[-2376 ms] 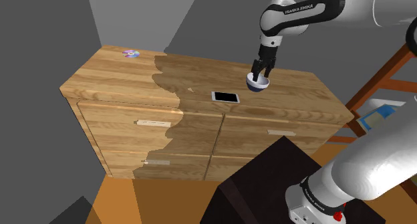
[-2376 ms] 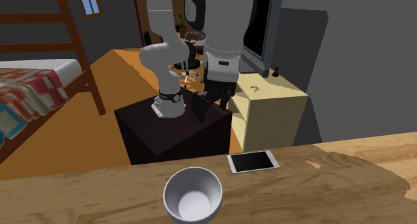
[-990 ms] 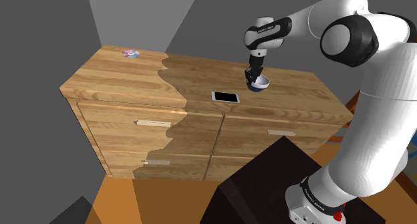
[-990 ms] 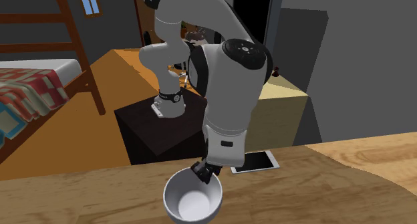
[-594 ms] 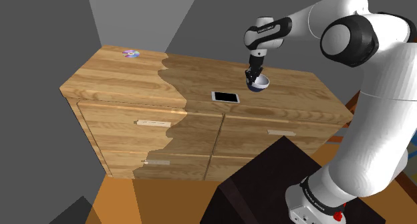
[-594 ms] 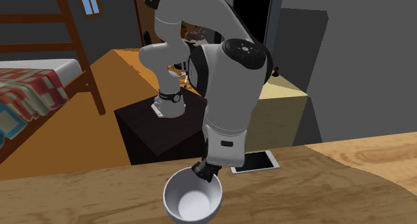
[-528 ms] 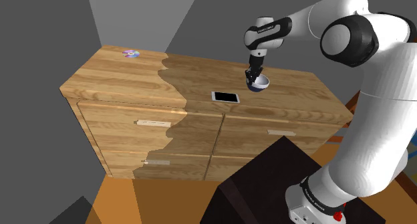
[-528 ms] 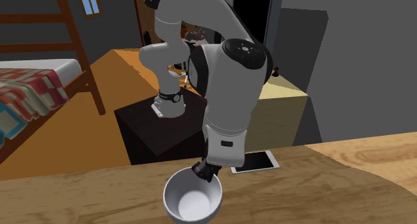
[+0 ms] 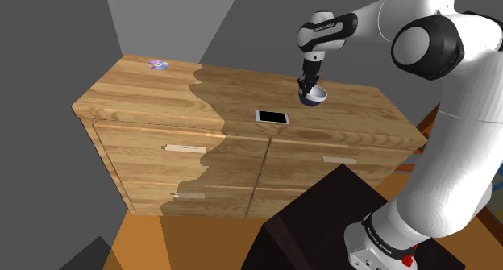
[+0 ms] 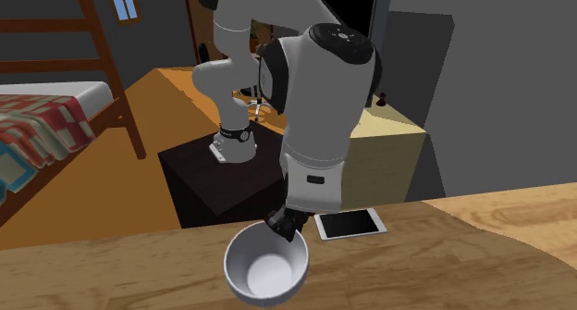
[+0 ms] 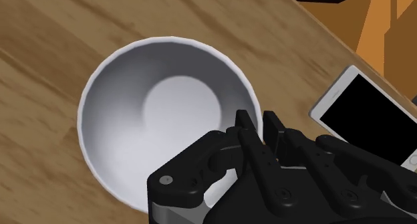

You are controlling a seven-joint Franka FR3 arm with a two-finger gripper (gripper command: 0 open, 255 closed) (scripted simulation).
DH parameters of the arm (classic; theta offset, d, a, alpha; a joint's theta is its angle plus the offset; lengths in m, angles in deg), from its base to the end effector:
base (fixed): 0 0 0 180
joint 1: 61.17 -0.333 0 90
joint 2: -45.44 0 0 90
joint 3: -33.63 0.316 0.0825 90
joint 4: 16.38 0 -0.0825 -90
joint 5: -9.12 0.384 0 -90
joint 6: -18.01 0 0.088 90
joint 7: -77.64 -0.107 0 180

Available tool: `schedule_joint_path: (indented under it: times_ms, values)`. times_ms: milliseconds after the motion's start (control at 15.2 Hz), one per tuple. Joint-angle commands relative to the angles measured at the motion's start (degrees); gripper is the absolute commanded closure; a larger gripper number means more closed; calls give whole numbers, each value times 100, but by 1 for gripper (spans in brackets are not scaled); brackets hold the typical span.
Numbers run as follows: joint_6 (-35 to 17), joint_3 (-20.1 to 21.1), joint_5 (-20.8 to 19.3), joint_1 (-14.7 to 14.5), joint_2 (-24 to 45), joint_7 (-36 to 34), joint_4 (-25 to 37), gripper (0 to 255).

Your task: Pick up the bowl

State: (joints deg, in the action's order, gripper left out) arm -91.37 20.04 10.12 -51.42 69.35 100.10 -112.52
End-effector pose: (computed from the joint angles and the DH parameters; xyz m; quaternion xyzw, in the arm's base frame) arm 0.5971 -0.2404 0.3526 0.9954 -0.0056 -0.0960 0.0033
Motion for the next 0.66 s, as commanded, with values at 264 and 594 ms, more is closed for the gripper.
schedule_joint_path:
  times_ms: [264,594]
  values:
    - [386,-18,-38,-12,-172,-3,218,255]
    - [600,-25,-53,-15,-240,0,366,255]
